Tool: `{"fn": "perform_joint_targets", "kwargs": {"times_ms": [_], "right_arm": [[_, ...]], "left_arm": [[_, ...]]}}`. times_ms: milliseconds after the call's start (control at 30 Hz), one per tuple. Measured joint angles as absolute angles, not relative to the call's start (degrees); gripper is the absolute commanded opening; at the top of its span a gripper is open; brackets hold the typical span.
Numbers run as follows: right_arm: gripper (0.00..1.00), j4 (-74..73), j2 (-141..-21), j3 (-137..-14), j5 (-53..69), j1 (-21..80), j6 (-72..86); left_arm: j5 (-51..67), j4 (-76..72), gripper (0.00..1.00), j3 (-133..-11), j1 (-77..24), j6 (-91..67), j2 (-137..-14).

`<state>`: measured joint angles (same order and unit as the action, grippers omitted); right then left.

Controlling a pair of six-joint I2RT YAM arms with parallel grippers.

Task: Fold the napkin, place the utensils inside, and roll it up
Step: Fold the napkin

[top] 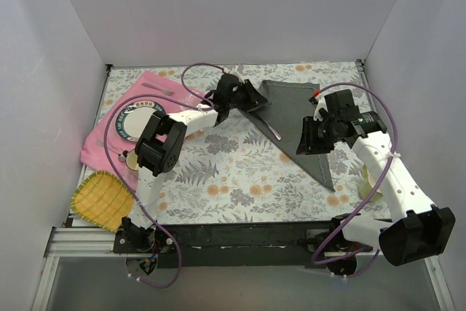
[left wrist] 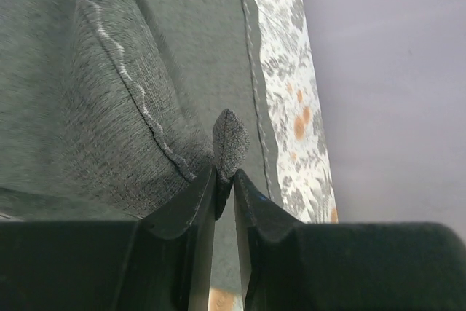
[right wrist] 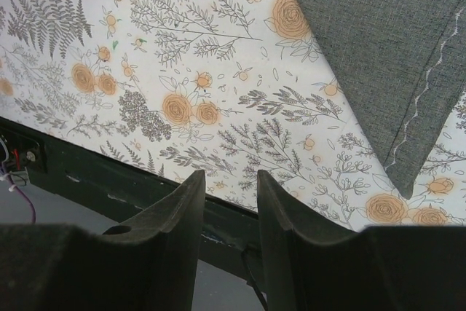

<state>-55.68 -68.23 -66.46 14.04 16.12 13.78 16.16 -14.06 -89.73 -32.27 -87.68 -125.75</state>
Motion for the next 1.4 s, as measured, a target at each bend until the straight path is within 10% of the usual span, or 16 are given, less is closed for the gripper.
{"fn": "perform_joint_targets", "kwargs": {"times_ms": [1400], "right_arm": [[0.43, -55.57, -65.82, -62.76, 14.06, 16.08, 14.06]], "left_arm": [[19.84, -14.06, 0.24, -83.53, -37.3, -91.26, -124.6]]}}
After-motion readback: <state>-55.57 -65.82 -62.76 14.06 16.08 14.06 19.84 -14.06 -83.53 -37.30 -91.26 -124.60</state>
